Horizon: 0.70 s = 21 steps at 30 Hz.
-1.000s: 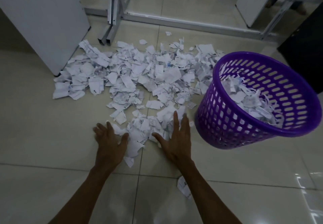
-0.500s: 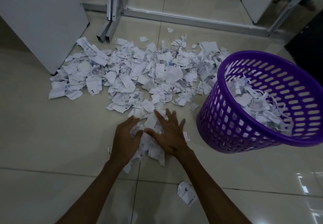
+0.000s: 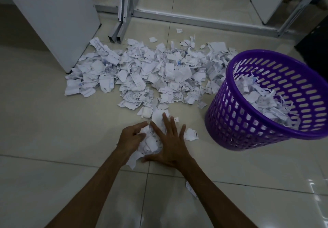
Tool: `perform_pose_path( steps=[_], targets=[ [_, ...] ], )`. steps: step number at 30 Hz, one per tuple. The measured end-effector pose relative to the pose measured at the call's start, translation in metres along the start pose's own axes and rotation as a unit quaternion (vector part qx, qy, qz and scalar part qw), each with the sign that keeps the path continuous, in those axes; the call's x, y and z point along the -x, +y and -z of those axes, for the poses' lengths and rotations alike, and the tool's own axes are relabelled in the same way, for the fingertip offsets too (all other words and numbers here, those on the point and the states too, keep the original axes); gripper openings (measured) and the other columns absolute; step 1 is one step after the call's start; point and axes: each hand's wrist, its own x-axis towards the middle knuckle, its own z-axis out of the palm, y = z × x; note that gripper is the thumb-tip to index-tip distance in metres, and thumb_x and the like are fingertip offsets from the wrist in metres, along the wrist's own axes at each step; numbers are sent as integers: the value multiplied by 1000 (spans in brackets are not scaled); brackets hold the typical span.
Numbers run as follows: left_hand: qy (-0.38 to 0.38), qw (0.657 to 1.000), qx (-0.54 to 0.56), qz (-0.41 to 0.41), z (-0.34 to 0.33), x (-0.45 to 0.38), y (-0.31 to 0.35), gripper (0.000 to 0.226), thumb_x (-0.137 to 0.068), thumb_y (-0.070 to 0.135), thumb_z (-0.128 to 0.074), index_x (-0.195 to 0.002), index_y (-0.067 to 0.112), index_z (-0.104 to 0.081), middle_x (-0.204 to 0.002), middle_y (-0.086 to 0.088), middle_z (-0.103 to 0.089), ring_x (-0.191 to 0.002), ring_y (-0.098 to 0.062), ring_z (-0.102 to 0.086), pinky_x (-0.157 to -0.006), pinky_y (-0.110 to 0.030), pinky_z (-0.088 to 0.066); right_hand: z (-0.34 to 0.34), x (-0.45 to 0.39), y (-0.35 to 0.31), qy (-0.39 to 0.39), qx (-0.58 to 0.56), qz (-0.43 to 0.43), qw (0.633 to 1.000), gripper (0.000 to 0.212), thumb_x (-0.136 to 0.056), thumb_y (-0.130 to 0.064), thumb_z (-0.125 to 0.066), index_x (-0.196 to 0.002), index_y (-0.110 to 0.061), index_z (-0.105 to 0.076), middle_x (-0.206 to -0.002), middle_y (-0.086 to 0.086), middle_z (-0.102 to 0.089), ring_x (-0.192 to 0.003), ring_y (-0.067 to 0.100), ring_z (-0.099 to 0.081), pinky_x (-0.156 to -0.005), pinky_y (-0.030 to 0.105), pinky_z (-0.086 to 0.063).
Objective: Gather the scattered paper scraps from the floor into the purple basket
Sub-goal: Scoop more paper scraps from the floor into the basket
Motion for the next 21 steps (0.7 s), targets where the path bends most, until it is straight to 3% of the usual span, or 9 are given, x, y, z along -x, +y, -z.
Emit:
perform_pose_path(
  steps=[3, 5, 7, 9, 12, 15, 19, 21],
  targets=[
    [-7, 999, -17, -29, -2, 8, -3, 43, -82, -4, -70, -123, 9, -66, -114, -2, -70, -99, -14, -67, -89, -29, -54, -5, 1, -1, 25, -4, 12, 1000, 109, -65, -84, -61, -154, -35, -22, -165, 2, -6, -152, 29, 6, -114, 67, 5],
    [-3, 999, -9, -34, -2, 10, -5, 40, -78, 0, -76, -116, 9, -70, -108, -2, -73, -95, -10, -69, -86, -25, -54, -7, 2, 0, 69, -51, 37, 996, 99, -70, -76, -67, -150, -26, -38, -158, 8, -29, -149, 32, -15, -117, 61, -8],
    [-6, 1000, 5, -30, -3, 11, -5, 34, -75, 3, -79, -108, 11, -74, -96, -1, -75, -86, -7, -71, -75, -17, -54, -8, 0, 1, 94, -106, 66, 988, 89, -77, -65, -70, -148, -20, -41, -148, 10, -44, -142, 31, -32, -118, 52, -19],
    [-1, 1000, 0, -25, -3, 10, -6, 27, -75, 8, -81, -101, 12, -77, -87, 2, -76, -79, -3, -71, -66, -13, -52, -10, -2, 0, 88, -134, 92, 983, 79, -83, -54, -71, -147, -18, -42, -140, 9, -50, -135, 30, -38, -117, 46, -25],
    [-10, 1000, -12, 7, -3, 8, -5, 25, -75, 15, -82, -99, 15, -77, -83, 5, -76, -79, -5, -71, -72, -20, -55, -16, -3, -2, 124, -164, 106, 973, 57, -86, -27, -74, -138, -12, -54, -128, 11, -59, -127, 28, -45, -116, 40, -28],
    [4, 996, 57, 72, -3, 4, 2, 18, -79, 13, -77, -97, 16, -76, -85, -1, -76, -79, -14, -71, -69, -23, -56, -18, -8, -3, 171, -189, 80, 964, 40, -87, -10, -71, -127, -6, -63, -119, 13, -64, -116, 25, -52, -109, 28, -34],
    [69, 955, 256, 132, 0, 2, 15, 21, -89, 7, -65, -109, 4, -68, -106, -16, -69, -93, -24, -68, -75, -28, -59, -7, -17, -6, 176, -255, 31, 950, 26, -84, -6, -70, -109, 0, -72, -110, 17, -70, -104, 34, -63, -92, 39, -47],
    [64, 958, 243, 138, 4, 3, 20, 25, -92, 12, -62, -115, 4, -66, -106, -15, -70, -93, -24, -68, -76, -29, -57, 0, -16, -10, 162, -297, -18, 941, 25, -83, -3, -71, -108, 0, -72, -108, 16, -71, -101, 30, -65, -92, 38, -49]
  ],
)
